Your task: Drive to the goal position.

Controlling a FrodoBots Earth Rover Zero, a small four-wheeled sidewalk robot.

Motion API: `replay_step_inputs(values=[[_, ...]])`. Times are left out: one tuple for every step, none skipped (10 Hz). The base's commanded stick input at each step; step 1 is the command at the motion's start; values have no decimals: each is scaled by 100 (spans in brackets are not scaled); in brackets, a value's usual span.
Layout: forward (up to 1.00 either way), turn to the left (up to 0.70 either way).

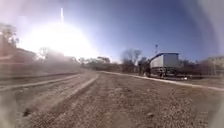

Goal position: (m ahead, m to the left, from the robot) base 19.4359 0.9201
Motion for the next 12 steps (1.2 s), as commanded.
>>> replay_step_inputs(values=[[50, 0], [50, 0], [50, 0], [50, 0], [50, 0], [50, 0], [50, 0], [50, 0], [50, 0], [50, 0], [50, 0], [50, 0]])
